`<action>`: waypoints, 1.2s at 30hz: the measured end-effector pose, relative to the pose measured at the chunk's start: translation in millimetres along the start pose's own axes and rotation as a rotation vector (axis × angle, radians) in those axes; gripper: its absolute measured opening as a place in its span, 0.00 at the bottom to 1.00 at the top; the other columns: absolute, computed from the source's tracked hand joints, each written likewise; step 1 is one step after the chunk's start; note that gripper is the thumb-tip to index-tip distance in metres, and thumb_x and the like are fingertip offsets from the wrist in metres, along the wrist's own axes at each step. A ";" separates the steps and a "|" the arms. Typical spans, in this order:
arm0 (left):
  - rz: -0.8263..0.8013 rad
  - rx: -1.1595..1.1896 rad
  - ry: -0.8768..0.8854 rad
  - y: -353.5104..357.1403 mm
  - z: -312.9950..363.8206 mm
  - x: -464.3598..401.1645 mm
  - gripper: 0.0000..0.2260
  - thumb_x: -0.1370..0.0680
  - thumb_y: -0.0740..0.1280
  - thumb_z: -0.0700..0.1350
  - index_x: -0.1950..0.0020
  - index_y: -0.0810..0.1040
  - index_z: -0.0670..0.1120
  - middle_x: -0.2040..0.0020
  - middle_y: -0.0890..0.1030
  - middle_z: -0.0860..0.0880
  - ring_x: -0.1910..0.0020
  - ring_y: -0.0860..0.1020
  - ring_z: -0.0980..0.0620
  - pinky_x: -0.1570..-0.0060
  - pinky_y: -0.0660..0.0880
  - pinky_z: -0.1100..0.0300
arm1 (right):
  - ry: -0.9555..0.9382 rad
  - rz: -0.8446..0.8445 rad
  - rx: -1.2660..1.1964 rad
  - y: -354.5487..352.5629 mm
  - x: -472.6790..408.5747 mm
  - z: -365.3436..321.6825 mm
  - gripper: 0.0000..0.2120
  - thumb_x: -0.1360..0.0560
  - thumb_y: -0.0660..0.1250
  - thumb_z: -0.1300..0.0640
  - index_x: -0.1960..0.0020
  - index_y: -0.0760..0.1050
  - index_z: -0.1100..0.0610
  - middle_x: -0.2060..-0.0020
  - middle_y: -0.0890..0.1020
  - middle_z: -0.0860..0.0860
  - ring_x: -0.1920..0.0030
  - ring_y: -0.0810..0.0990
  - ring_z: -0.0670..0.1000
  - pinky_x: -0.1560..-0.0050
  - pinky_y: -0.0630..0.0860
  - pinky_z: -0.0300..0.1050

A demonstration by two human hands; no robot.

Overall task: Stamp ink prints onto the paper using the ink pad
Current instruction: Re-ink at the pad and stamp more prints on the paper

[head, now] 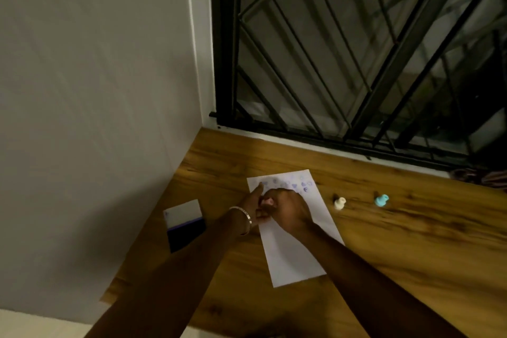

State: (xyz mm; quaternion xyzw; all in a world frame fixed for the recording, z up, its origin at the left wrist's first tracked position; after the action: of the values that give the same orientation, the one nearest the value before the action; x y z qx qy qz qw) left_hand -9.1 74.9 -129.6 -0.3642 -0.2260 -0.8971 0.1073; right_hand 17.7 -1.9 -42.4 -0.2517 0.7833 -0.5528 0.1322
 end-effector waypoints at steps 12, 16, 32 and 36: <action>-0.033 0.013 -0.049 65.2 -26.4 6.2 0.19 0.23 0.62 0.60 0.47 0.76 0.44 0.52 0.82 0.45 0.51 0.79 0.45 0.50 0.75 0.46 | 0.060 0.119 0.212 -12.1 41.7 40.4 0.09 0.23 0.64 0.51 0.47 0.78 0.53 0.51 0.84 0.52 0.51 0.82 0.54 0.49 0.75 0.47; -0.035 -0.014 -0.071 82.4 -36.5 7.2 0.21 0.22 0.62 0.57 0.38 0.75 0.42 0.51 0.82 0.44 0.49 0.79 0.44 0.55 0.77 0.49 | 0.113 0.177 0.193 -15.3 53.2 53.9 0.07 0.23 0.64 0.54 0.48 0.77 0.54 0.52 0.83 0.52 0.53 0.82 0.54 0.51 0.76 0.47; -0.163 -0.017 -0.177 131.8 -55.3 -2.7 0.29 0.23 0.56 0.64 0.41 0.76 0.40 0.41 0.81 0.41 0.46 0.79 0.43 0.52 0.77 0.47 | 0.089 0.139 0.001 -17.5 69.0 112.7 0.05 0.24 0.66 0.56 0.48 0.78 0.51 0.55 0.84 0.49 0.55 0.82 0.50 0.51 0.80 0.45; -0.172 -0.021 -0.193 141.8 -59.5 -7.6 0.28 0.24 0.56 0.65 0.50 0.77 0.41 0.47 0.83 0.44 0.54 0.80 0.46 0.58 0.77 0.48 | 0.089 0.118 0.010 -15.8 69.0 124.3 0.07 0.22 0.65 0.57 0.47 0.79 0.54 0.51 0.84 0.51 0.52 0.82 0.50 0.47 0.78 0.44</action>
State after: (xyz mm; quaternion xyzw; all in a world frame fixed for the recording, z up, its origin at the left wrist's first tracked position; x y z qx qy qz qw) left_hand 11.0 -77.7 -126.1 -0.4291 -0.2561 -0.8662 0.0037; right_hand 24.1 -142.7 -66.7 -0.1796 0.7991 -0.5587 0.1308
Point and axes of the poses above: each hand's wrist, its own x-axis away from the middle knuckle, its own y-axis out of the palm, z = x × y, the point moved 8 cm from there along -x, towards the middle knuckle
